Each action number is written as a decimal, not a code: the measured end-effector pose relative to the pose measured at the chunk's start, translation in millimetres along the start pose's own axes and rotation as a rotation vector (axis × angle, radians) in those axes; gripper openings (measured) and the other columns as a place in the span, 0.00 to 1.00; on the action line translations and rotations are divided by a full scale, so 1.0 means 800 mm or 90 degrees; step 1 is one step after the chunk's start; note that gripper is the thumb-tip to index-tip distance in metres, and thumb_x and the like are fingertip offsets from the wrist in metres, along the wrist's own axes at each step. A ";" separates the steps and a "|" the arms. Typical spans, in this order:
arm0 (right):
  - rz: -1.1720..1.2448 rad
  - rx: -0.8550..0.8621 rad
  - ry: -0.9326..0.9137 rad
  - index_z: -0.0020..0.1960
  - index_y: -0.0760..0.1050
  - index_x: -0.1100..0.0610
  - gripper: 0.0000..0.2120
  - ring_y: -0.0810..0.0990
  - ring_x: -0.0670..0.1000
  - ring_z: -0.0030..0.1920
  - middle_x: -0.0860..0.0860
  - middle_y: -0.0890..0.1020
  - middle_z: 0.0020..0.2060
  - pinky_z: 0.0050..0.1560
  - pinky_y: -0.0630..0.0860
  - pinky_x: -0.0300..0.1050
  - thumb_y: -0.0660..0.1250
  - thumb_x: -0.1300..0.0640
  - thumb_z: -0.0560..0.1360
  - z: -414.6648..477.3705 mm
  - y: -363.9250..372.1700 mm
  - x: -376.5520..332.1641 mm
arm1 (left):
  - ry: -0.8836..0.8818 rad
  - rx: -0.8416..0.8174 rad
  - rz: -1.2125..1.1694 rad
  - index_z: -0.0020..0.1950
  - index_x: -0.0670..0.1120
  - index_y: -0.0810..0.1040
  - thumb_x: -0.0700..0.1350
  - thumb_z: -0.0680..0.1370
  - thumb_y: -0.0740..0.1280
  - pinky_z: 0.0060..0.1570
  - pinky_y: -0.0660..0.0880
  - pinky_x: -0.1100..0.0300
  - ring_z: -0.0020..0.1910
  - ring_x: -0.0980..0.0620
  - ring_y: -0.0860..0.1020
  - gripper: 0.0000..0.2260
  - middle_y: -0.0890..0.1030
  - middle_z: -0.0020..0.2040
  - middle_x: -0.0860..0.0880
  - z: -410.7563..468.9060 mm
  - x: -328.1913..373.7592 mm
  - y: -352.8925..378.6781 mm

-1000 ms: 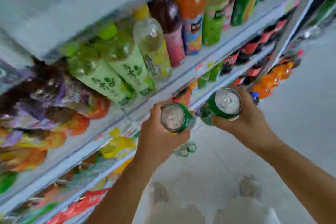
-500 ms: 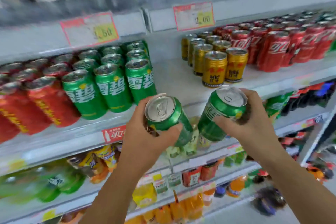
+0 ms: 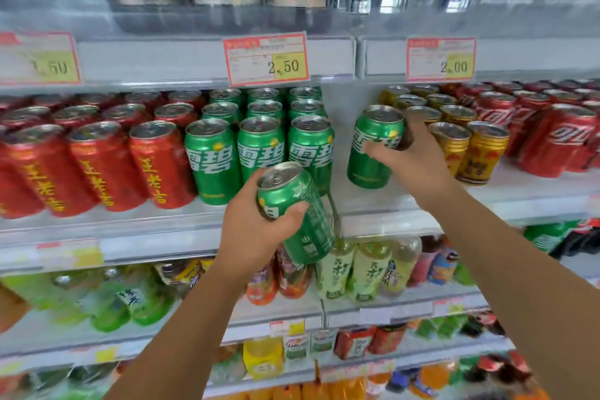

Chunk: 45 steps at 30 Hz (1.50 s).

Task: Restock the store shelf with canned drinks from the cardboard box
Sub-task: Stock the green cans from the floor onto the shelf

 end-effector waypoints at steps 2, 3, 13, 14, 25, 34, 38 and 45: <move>-0.008 -0.021 0.021 0.67 0.69 0.49 0.30 0.78 0.42 0.53 0.44 0.80 0.54 0.53 0.75 0.40 0.76 0.54 0.68 0.009 0.007 0.011 | 0.006 0.010 0.011 0.52 0.63 0.74 0.58 0.64 0.72 0.45 0.79 0.67 0.46 0.64 0.81 0.18 0.82 0.47 0.67 0.006 -0.001 0.000; -0.010 -0.029 0.033 0.68 0.68 0.49 0.30 0.78 0.43 0.54 0.45 0.79 0.55 0.55 0.75 0.42 0.75 0.54 0.69 0.012 0.009 0.016 | 0.015 0.012 0.017 0.52 0.62 0.74 0.60 0.63 0.70 0.45 0.78 0.68 0.46 0.64 0.81 0.19 0.82 0.47 0.67 0.008 -0.002 0.000; -0.074 -0.036 0.070 0.68 0.57 0.54 0.41 0.74 0.48 0.57 0.50 0.74 0.57 0.54 0.71 0.41 0.79 0.53 0.66 0.021 0.021 0.030 | 0.045 0.019 0.036 0.56 0.60 0.73 0.61 0.63 0.67 0.46 0.77 0.68 0.48 0.64 0.81 0.22 0.82 0.48 0.66 0.014 -0.013 0.002; -0.072 -0.036 0.070 0.68 0.58 0.54 0.40 0.74 0.47 0.57 0.49 0.74 0.57 0.54 0.70 0.41 0.79 0.53 0.66 0.026 0.022 0.030 | 0.045 0.019 0.035 0.56 0.60 0.73 0.61 0.63 0.67 0.45 0.77 0.70 0.48 0.65 0.81 0.22 0.82 0.48 0.66 0.014 -0.012 0.003; -0.128 -0.033 0.105 0.71 0.60 0.59 0.36 0.73 0.54 0.66 0.54 0.73 0.66 0.65 0.70 0.49 0.75 0.53 0.71 0.129 0.059 0.055 | 0.041 0.022 0.030 0.54 0.61 0.74 0.61 0.64 0.67 0.45 0.76 0.70 0.48 0.64 0.81 0.20 0.82 0.48 0.66 0.015 -0.014 0.002; -0.129 -0.059 0.069 0.70 0.65 0.57 0.36 0.75 0.53 0.63 0.54 0.76 0.64 0.66 0.71 0.51 0.78 0.58 0.67 0.166 0.068 0.075 | 0.058 0.020 0.028 0.52 0.61 0.75 0.60 0.64 0.67 0.45 0.77 0.68 0.47 0.63 0.81 0.17 0.83 0.47 0.64 0.018 -0.017 0.002; -0.175 -0.068 0.100 0.70 0.61 0.59 0.38 0.74 0.55 0.64 0.56 0.75 0.65 0.64 0.72 0.49 0.78 0.54 0.68 0.184 0.069 0.077 | 0.060 0.019 0.036 0.53 0.60 0.76 0.61 0.66 0.67 0.47 0.79 0.65 0.48 0.60 0.82 0.17 0.83 0.48 0.62 0.020 -0.019 0.002; -0.195 -0.031 0.100 0.69 0.61 0.58 0.34 0.74 0.58 0.64 0.57 0.74 0.65 0.62 0.72 0.52 0.74 0.49 0.71 0.184 0.084 0.083 | 0.050 0.026 0.035 0.53 0.59 0.76 0.61 0.66 0.66 0.45 0.76 0.69 0.48 0.62 0.81 0.17 0.83 0.48 0.63 0.020 -0.016 0.003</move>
Point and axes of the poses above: each hand's wrist, its own z-axis towards the middle knuckle, its own y-axis out of the palm, x = y × z, the point moved 1 cm from there along z, towards the middle knuckle
